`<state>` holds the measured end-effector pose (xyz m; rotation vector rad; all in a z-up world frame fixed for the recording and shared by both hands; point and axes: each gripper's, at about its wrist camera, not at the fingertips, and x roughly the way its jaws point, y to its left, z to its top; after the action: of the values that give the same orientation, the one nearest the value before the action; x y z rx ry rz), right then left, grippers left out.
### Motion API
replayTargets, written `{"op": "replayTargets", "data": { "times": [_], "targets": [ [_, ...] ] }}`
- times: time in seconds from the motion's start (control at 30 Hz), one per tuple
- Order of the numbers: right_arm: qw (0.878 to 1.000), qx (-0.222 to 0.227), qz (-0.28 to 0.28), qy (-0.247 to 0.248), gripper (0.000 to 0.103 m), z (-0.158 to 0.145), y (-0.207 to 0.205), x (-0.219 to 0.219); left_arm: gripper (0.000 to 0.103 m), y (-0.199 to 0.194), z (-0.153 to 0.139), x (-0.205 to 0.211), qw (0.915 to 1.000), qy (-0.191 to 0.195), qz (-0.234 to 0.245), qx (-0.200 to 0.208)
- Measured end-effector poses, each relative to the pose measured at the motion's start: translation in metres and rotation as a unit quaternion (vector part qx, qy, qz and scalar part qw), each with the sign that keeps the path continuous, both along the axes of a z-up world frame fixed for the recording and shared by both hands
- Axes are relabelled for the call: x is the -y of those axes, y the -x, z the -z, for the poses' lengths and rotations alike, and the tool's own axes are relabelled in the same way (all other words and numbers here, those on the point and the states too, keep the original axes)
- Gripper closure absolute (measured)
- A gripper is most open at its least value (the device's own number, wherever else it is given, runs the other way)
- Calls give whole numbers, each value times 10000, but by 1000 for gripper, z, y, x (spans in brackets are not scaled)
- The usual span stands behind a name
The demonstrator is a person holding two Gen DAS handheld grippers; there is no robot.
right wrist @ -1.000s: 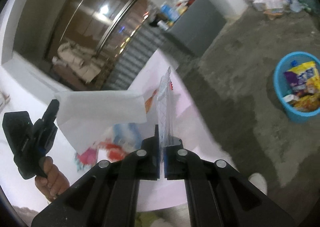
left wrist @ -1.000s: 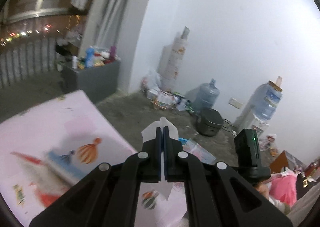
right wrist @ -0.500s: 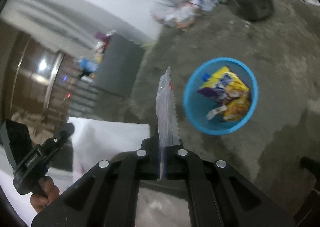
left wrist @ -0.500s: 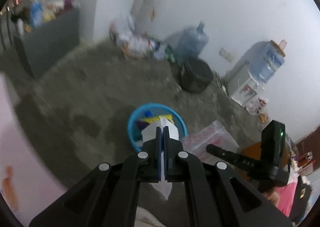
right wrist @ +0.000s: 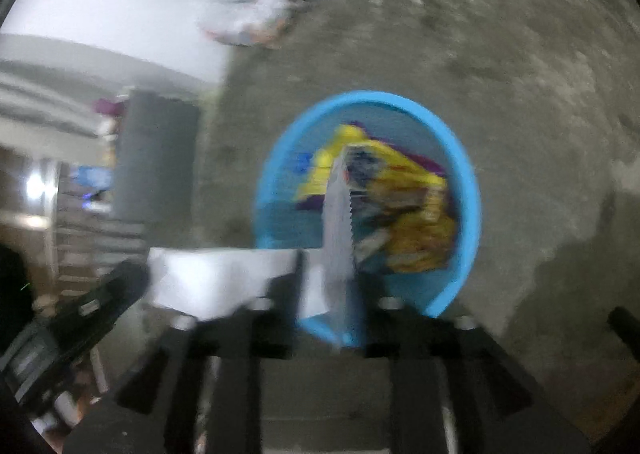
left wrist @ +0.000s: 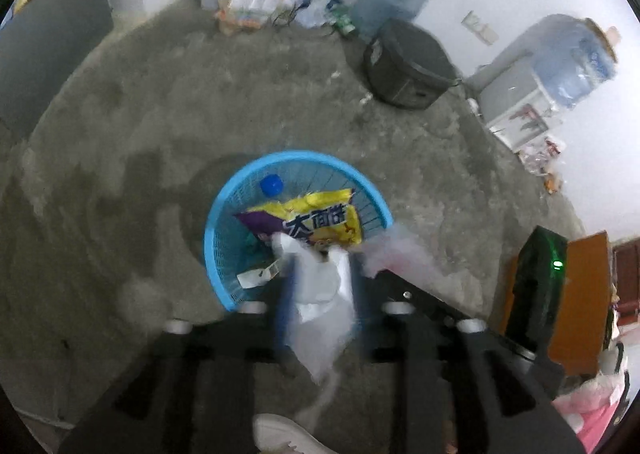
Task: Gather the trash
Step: 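Carry tissue and plastic bag over the wastebasket and open both tools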
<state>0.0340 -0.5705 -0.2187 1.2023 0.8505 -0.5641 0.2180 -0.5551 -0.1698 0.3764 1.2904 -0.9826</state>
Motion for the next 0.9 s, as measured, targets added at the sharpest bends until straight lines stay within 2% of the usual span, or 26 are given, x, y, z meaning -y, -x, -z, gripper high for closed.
{"op": "replayTargets", "data": {
  "times": [0.03,0.17,0.33,0.47,0.53,0.63,0.77,0.9],
  "targets": [
    [9999,-105,48,-35,48,10,0,4,61,-1,5,2,9999,-20,-108,9],
    [9982,-541,177,-166,46,36,12,15,57,5,3,-3,9998,67,-151,-87],
    [9976,-465,508,106,43,16,37,21,50,6,-24,-14,9990,320,-161,250],
    [9965,-141,761,301,43,-16,55,19,50,11,-61,-32,9969,576,-283,462],
    [9962,105,738,448,43,-38,56,13,50,18,-83,-49,9943,684,-397,717],
    [9947,545,539,688,43,-77,55,-5,50,32,-121,-87,9909,892,-574,824],
    [9892,1053,-91,1019,43,-130,44,-39,49,53,-171,-142,9834,1169,-693,1199],
    [9760,1373,-993,1368,43,-175,22,-83,49,82,-224,-216,9687,1552,-804,1762]
  ]
}}
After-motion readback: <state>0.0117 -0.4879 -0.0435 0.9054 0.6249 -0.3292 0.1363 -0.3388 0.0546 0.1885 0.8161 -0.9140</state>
